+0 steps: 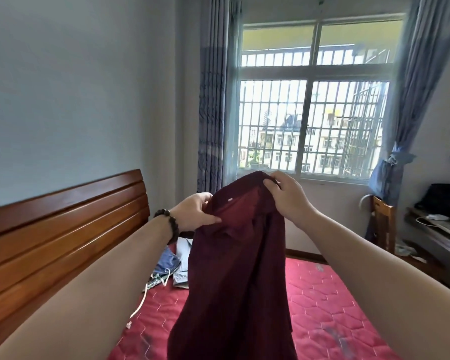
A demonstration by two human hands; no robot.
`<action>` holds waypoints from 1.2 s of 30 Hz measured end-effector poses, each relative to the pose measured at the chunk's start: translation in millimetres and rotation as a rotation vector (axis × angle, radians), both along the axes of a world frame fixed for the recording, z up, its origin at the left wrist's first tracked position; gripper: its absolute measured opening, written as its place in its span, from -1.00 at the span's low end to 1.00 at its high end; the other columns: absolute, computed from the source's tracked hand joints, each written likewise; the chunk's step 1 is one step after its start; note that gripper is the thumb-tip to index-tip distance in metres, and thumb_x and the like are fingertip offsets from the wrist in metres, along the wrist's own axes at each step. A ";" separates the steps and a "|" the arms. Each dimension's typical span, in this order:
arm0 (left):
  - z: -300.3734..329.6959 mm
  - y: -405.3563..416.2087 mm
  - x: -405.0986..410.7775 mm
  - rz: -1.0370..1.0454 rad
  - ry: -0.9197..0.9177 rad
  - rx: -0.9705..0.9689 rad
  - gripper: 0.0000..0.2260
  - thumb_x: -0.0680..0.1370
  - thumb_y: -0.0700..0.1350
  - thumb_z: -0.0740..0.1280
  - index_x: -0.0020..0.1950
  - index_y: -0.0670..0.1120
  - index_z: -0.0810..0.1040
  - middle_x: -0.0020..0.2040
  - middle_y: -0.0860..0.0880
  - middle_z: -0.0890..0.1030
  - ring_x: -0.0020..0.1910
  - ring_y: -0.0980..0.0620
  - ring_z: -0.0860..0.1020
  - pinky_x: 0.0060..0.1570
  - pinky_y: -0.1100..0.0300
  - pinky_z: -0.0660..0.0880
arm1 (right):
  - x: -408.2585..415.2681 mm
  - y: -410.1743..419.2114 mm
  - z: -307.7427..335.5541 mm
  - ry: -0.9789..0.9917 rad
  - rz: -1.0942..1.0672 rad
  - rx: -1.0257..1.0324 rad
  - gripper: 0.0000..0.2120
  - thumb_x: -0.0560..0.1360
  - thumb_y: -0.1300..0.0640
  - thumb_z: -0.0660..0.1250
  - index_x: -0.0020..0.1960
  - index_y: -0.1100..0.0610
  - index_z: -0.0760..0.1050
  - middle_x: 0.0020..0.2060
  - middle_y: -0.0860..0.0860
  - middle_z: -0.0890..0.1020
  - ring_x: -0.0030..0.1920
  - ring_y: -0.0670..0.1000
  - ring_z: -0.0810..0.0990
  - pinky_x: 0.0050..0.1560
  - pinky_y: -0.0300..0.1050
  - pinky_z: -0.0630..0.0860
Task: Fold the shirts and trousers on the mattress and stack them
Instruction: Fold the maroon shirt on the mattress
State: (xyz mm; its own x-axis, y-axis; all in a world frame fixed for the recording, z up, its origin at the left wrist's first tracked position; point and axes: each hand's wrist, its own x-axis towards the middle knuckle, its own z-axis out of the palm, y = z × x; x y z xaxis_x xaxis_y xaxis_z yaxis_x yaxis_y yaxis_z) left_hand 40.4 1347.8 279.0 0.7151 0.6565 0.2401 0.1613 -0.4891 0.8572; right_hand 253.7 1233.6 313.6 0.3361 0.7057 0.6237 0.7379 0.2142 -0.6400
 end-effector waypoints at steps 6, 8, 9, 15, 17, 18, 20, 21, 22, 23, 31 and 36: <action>-12.2 4.2 3.2 0.125 -0.174 -0.224 -0.71 0.60 -0.03 0.27 0.03 -0.26 0.57 -0.05 -0.32 0.55 -0.12 -0.19 0.48 0.01 -0.14 0.44 | 9.5 -1.8 0.6 0.055 0.018 -0.077 -0.74 0.60 0.05 0.21 -0.25 0.07 0.37 -0.37 -0.07 0.42 -0.35 -0.09 0.35 -0.31 -0.21 0.29; -11.9 4.3 9.9 0.156 -0.204 -0.225 -0.64 0.60 0.06 0.25 0.02 -0.25 0.58 -0.06 -0.31 0.57 -0.10 -0.20 0.50 0.06 -0.23 0.45 | 10.1 -0.9 -1.2 0.162 0.074 -0.123 -0.74 0.62 0.01 0.17 -0.22 0.09 0.37 -0.35 -0.05 0.40 -0.33 -0.05 0.35 -0.27 -0.14 0.29; -9.9 3.1 12.3 0.172 -0.213 -0.210 -0.60 0.58 0.11 0.26 0.00 -0.24 0.60 -0.06 -0.30 0.61 -0.10 -0.19 0.53 0.10 -0.23 0.47 | 10.3 -1.1 -1.9 0.194 0.083 -0.137 -0.74 0.62 0.00 0.15 -0.19 0.10 0.37 -0.34 -0.04 0.39 -0.32 -0.05 0.34 -0.26 -0.12 0.29; 9.3 4.2 9.9 -0.043 -0.008 0.106 -0.68 0.40 -0.10 0.53 0.11 -0.07 0.59 -0.04 0.01 0.70 -0.05 0.08 0.65 -0.09 0.24 0.59 | 18.6 -6.2 1.5 0.201 0.048 -0.123 -0.76 0.60 -0.02 0.21 -0.12 0.13 0.46 -0.28 -0.02 0.48 -0.30 -0.07 0.43 -0.27 -0.17 0.36; 14.6 8.4 8.6 -0.050 0.017 0.146 -0.61 0.36 -0.24 0.55 0.15 -0.15 0.55 -0.03 -0.06 0.69 -0.06 0.04 0.66 -0.09 0.22 0.59 | 23.1 -10.6 5.8 0.201 0.057 -0.137 -0.83 0.56 -0.01 0.29 -0.14 0.05 0.48 -0.23 -0.01 0.56 -0.29 -0.07 0.52 -0.30 -0.21 0.44; 17.6 8.8 8.1 -0.029 0.019 0.163 -0.64 0.36 -0.26 0.54 0.10 -0.18 0.55 -0.05 -0.13 0.69 -0.08 -0.02 0.66 -0.07 0.13 0.61 | 24.8 -12.9 8.0 0.237 0.079 -0.157 -0.85 0.54 -0.02 0.34 -0.12 0.05 0.50 -0.20 0.01 0.59 -0.27 -0.05 0.57 -0.30 -0.17 0.50; 22.9 11.1 6.5 0.047 0.003 0.215 -0.79 0.38 -0.25 0.53 -0.06 -0.16 0.57 -0.16 -0.16 0.67 -0.20 -0.05 0.63 -0.11 0.05 0.60 | 29.1 -17.9 13.3 0.309 0.130 -0.211 -0.79 0.49 -0.04 0.39 -0.06 0.12 0.55 -0.16 0.07 0.65 -0.20 0.03 0.62 -0.18 -0.07 0.58; 24.1 13.0 6.0 0.092 -0.031 0.228 -0.84 0.39 -0.23 0.52 -0.13 -0.14 0.58 -0.23 -0.14 0.65 -0.26 -0.02 0.59 -0.15 0.06 0.58 | 31.7 -20.7 16.2 0.340 0.161 -0.237 -0.76 0.49 -0.03 0.40 -0.05 0.16 0.57 -0.15 0.09 0.66 -0.18 0.05 0.62 -0.13 -0.04 0.56; 24.8 14.3 5.7 0.125 -0.086 0.216 -0.86 0.39 -0.22 0.53 -0.18 -0.15 0.58 -0.27 -0.11 0.63 -0.29 0.01 0.57 -0.19 0.09 0.56 | 34.5 -23.4 18.9 0.372 0.203 -0.261 -0.76 0.50 -0.01 0.39 -0.07 0.19 0.59 -0.17 0.11 0.65 -0.19 0.07 0.61 -0.13 -0.04 0.54; 24.5 15.4 5.4 0.144 -0.152 0.188 -0.87 0.39 -0.21 0.53 -0.20 -0.17 0.59 -0.28 -0.10 0.63 -0.31 0.03 0.57 -0.22 0.13 0.55 | 37.8 -26.0 20.9 0.395 0.245 -0.290 -0.78 0.52 0.04 0.37 -0.11 0.21 0.60 -0.18 0.14 0.64 -0.21 0.07 0.60 -0.14 -0.06 0.51; 26.1 12.1 17.1 0.239 -0.368 0.209 -0.88 0.49 -0.21 0.43 -0.25 -0.13 0.67 -0.34 0.00 0.65 -0.36 0.18 0.55 -0.30 0.36 0.50 | 52.7 -36.0 24.0 0.155 0.275 -0.343 -0.71 0.58 0.07 0.30 -0.23 0.23 0.55 -0.39 0.05 0.52 -0.38 -0.04 0.45 -0.31 -0.18 0.38; 28.3 14.9 26.8 0.291 -0.405 0.186 -0.79 0.55 -0.19 0.35 -0.29 -0.06 0.63 -0.37 0.03 0.61 -0.39 0.16 0.50 -0.33 0.31 0.44 | 68.4 -39.8 29.0 0.245 0.392 -0.417 -0.73 0.44 -0.05 0.39 -0.27 0.14 0.56 -0.40 0.00 0.58 -0.38 -0.06 0.54 -0.33 -0.20 0.48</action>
